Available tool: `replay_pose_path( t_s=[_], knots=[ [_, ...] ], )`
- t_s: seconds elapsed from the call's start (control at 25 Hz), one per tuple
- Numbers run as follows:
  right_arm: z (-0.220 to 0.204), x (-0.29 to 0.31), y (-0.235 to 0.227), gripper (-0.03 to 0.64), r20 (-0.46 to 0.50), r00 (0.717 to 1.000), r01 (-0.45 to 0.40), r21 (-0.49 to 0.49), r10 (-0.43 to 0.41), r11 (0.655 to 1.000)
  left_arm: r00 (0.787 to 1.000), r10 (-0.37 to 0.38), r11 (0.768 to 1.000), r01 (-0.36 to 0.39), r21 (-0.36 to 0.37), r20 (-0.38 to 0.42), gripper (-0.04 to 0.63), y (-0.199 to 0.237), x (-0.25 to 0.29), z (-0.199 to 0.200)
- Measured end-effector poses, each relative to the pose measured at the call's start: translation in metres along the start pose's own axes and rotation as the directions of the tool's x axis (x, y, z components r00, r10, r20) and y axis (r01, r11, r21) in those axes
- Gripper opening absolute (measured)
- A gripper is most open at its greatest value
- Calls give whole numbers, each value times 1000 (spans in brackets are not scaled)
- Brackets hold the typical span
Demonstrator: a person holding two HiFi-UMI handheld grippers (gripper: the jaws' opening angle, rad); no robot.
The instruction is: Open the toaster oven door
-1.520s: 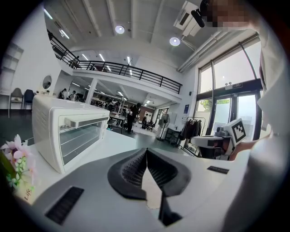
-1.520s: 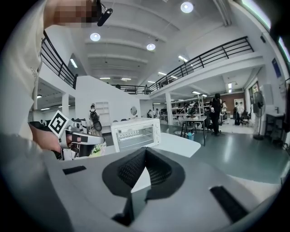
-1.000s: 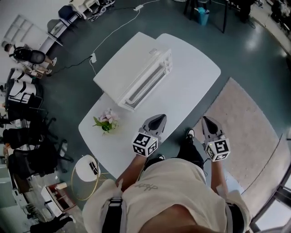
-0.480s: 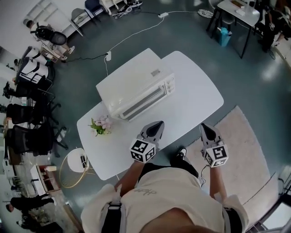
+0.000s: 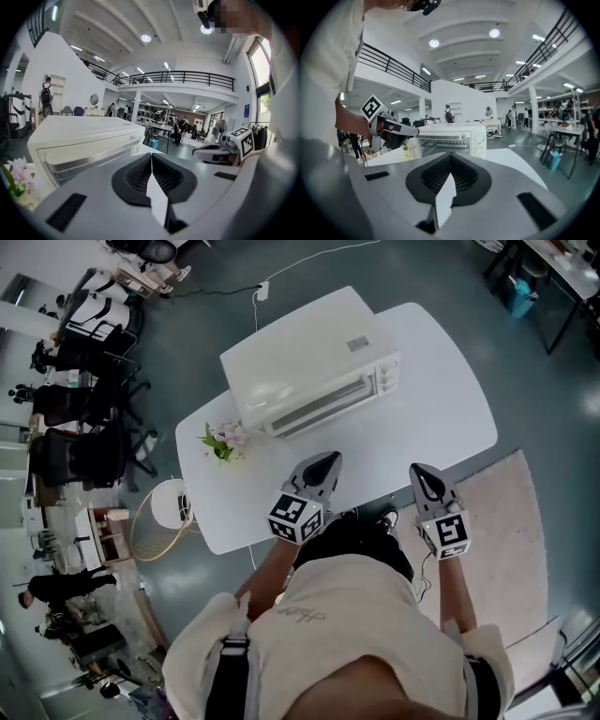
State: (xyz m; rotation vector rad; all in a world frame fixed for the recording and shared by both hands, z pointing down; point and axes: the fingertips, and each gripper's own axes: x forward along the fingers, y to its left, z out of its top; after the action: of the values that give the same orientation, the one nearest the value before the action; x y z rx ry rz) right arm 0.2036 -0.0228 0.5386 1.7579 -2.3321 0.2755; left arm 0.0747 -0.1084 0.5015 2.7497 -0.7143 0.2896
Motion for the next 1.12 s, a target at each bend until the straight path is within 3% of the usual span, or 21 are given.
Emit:
replay_pose_path(
  t_s=[0.24, 0.4, 0.72, 1.12],
  knots=[
    [5, 31, 10, 8, -11, 999, -43, 33, 43, 999, 996, 72, 997, -70, -33, 60, 21, 41, -14, 10],
    [26, 43, 20, 8, -18, 998, -62, -1, 62, 998, 986, 129, 990, -123, -62, 104, 21, 69, -26, 18],
    [47, 86, 38, 8, -27, 997, -69, -86, 67, 994, 969, 211, 976, -202, -82, 128, 21, 129, -41, 23],
    [51, 103, 42, 8, -37, 997, -68, -79, 65, 995, 961, 262, 964, -256, -70, 92, 21, 166, -45, 20]
  ],
)
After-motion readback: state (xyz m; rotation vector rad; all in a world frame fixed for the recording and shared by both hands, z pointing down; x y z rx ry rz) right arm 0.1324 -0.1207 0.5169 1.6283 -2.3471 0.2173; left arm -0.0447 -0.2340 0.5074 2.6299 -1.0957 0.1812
